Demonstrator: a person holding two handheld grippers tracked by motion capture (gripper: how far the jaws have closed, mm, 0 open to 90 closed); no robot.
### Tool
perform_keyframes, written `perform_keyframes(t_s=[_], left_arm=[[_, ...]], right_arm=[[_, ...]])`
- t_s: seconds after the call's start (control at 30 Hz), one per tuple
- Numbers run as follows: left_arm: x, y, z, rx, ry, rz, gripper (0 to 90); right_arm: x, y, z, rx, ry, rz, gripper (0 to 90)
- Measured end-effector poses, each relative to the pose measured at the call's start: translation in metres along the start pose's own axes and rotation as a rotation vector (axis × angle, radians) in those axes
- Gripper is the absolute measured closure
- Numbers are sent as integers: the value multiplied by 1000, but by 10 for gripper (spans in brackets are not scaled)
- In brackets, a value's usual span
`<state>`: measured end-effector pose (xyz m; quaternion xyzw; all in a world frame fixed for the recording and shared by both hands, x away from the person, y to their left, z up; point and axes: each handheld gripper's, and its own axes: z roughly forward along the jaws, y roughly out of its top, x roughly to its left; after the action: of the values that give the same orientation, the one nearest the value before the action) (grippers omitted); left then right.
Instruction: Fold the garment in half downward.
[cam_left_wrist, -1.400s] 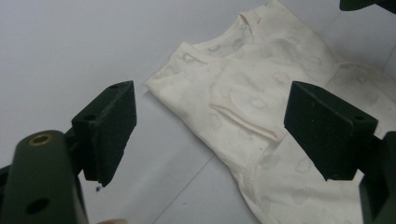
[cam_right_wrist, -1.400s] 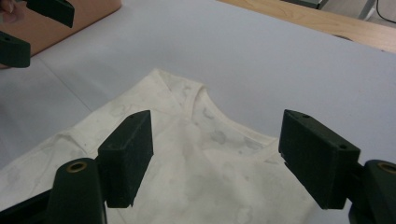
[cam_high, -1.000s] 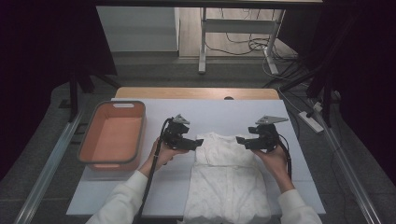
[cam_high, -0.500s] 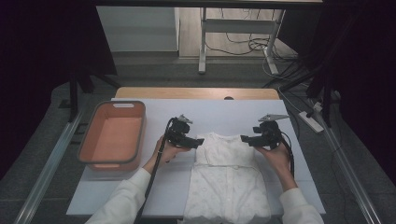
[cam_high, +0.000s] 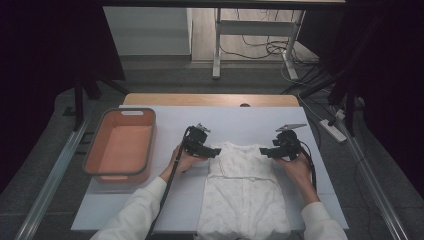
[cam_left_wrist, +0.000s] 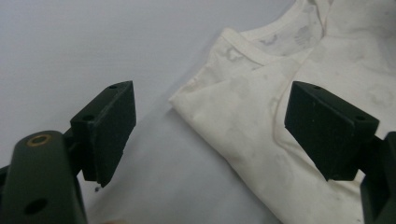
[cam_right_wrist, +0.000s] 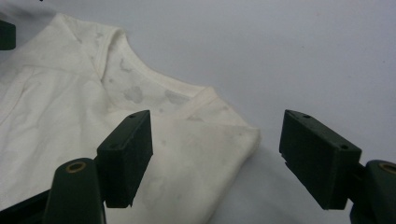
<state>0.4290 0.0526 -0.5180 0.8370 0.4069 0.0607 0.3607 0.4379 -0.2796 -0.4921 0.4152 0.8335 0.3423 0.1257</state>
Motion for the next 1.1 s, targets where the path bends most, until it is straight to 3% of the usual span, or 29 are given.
perform_keyframes(t_s=[0.37, 0.63, 0.7, 0.73, 0.8, 0.87, 0.93, 0.97, 1.0, 1.03, 1.1], left_arm=[[0, -1, 15, 32, 1, 13, 174], [-2, -1, 18, 24, 10, 28, 229], [-4, -2, 17, 21, 6, 30, 324], [-5, -3, 17, 13, -24, 31, 388], [-7, -3, 17, 7, -34, 33, 427], [-9, -4, 17, 5, -23, 45, 534], [-10, -5, 17, 8, -58, 29, 681], [-10, -6, 17, 11, -71, 29, 780], [-10, -6, 17, 11, -71, 29, 806], [-10, -6, 17, 13, -77, 30, 823], [-11, -6, 16, 16, -77, 36, 831]], right_arm=[[-5, -6, 19, 80, 16, -4, 289], [-5, -6, 19, 78, 6, -18, 363], [-3, -6, 19, 82, 12, -26, 404], [0, -6, 19, 87, 11, -38, 443], [1, -5, 19, 89, 7, -48, 466], [5, -5, 20, 93, 5, -65, 524], [8, -5, 20, 97, 14, -88, 621], [10, -5, 20, 97, 43, -96, 749], [10, -5, 20, 97, 43, -96, 749], [11, -4, 21, 102, 83, -95, 834], [11, -4, 21, 101, 85, -99, 841]])
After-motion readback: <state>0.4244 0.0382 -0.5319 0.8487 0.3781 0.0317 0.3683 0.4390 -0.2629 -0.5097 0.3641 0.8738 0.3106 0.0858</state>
